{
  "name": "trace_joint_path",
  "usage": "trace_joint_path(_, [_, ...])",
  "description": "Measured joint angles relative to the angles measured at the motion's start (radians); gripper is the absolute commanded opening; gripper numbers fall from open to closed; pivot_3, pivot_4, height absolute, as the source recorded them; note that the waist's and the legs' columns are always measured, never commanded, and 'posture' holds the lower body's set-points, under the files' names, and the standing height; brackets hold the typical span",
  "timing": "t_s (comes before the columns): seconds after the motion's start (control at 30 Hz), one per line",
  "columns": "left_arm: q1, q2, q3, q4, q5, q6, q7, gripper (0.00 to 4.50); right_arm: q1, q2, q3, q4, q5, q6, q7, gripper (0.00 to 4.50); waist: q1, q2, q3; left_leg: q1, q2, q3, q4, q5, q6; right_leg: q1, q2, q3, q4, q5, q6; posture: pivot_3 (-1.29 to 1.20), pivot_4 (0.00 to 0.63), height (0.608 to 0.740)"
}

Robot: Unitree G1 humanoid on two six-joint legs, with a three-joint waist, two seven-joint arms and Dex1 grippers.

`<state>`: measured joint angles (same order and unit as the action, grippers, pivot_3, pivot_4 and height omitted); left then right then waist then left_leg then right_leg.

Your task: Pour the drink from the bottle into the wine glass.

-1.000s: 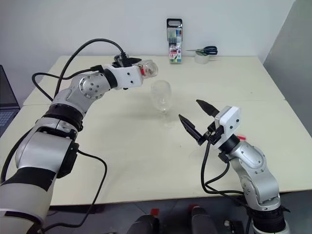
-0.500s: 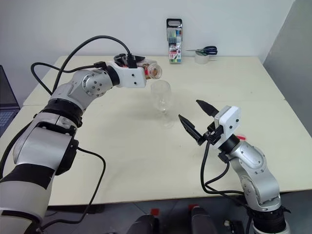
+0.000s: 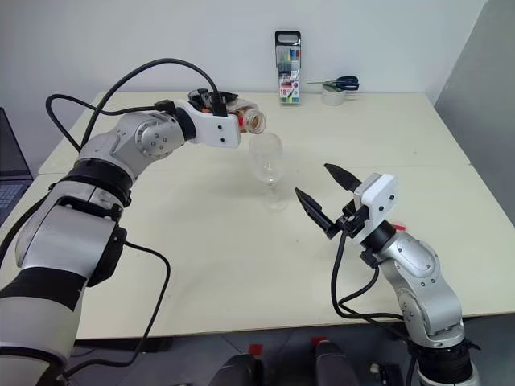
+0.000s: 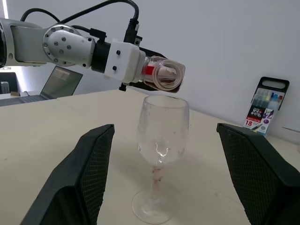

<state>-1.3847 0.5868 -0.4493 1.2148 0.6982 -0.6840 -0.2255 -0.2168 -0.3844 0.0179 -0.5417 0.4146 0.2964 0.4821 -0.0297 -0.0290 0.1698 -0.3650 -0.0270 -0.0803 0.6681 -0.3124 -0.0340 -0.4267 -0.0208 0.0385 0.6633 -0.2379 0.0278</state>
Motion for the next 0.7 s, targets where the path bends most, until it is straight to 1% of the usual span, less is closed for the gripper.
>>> trace_joint_path(0.7, [-0.025, 0.008, -0.051, 0.01, 0.057, -0.006, 0.062, 1.66, 0.0, -0.002, -0.007, 0.015, 0.0, 0.0, 0.005, 3.75, 0.0, 0.0, 0.0, 0.0, 0.0, 0.001, 0.001, 0.0, 0.0, 0.0, 0.0, 0.0, 0.001, 0.0, 0.0, 0.0, 0.15, 0.74])
